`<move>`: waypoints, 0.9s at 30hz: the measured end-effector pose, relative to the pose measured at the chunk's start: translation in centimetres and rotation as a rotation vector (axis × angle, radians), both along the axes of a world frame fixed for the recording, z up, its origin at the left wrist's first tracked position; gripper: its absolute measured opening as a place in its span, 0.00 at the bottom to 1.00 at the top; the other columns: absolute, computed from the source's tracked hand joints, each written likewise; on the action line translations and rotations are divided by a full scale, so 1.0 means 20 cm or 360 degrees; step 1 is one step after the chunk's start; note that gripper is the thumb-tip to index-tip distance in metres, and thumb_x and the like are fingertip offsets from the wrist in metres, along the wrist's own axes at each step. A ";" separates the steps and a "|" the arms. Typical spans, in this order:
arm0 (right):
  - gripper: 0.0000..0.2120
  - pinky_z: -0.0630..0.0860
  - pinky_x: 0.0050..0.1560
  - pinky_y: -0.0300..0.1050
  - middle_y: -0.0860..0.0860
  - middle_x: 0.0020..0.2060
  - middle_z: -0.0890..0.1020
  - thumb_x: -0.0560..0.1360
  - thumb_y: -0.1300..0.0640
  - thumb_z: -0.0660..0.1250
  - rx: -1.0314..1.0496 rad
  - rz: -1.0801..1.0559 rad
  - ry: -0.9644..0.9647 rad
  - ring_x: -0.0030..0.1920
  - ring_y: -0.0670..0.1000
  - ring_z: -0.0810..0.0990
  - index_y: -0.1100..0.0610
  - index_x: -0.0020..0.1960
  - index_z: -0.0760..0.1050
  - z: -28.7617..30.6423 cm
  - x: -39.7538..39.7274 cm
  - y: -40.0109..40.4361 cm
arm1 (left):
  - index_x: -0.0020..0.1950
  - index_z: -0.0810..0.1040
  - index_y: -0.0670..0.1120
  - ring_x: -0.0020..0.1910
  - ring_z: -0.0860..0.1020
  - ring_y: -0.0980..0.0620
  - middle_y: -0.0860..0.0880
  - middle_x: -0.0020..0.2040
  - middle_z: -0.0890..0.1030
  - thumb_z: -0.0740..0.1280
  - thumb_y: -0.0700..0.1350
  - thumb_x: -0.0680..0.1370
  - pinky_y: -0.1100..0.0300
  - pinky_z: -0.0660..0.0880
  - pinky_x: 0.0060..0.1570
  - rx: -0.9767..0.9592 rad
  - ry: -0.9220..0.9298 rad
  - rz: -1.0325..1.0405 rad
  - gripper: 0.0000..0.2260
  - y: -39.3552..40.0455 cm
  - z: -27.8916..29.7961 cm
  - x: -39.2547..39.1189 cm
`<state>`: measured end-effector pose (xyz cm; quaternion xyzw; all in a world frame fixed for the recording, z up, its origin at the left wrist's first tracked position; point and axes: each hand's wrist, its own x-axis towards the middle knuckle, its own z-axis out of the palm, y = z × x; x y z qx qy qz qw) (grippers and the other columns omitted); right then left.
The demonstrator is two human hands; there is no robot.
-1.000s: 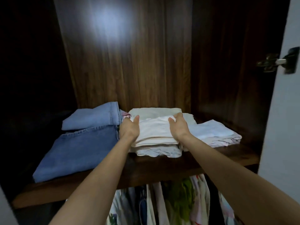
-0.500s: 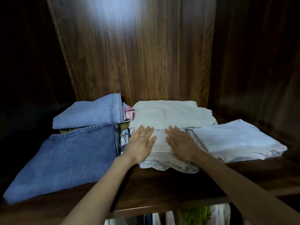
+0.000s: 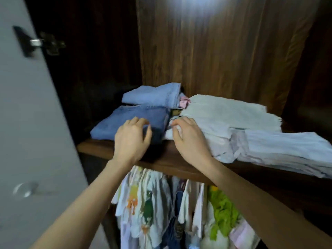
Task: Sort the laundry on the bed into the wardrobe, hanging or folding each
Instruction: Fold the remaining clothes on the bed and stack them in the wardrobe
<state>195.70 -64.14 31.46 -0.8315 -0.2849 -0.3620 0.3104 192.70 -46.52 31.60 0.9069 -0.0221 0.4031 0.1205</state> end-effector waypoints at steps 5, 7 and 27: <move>0.06 0.68 0.49 0.47 0.56 0.43 0.79 0.73 0.64 0.62 -0.0160 0.0580 0.0123 0.47 0.58 0.77 0.60 0.47 0.76 -0.19 -0.41 0.53 | 0.56 0.78 0.48 0.55 0.77 0.43 0.48 0.54 0.80 0.63 0.48 0.78 0.50 0.75 0.45 0.0042 0.0363 0.0522 0.10 0.42 -0.17 -0.73; 0.06 0.69 0.50 0.48 0.57 0.44 0.79 0.74 0.65 0.62 -0.0250 0.0802 0.0269 0.48 0.59 0.77 0.61 0.49 0.76 -0.27 -0.62 0.75 | 0.59 0.77 0.49 0.57 0.77 0.46 0.51 0.57 0.79 0.60 0.49 0.80 0.52 0.74 0.46 -0.0055 0.0468 0.0700 0.11 0.57 -0.24 -1.08; 0.11 0.75 0.53 0.52 0.56 0.55 0.79 0.76 0.59 0.59 -0.1172 0.2083 0.0482 0.56 0.58 0.77 0.58 0.57 0.73 -0.81 -3.09 2.78 | 0.60 0.76 0.49 0.56 0.78 0.43 0.46 0.58 0.80 0.61 0.49 0.78 0.52 0.74 0.52 -0.0679 0.1187 0.2283 0.12 1.76 -0.72 -4.09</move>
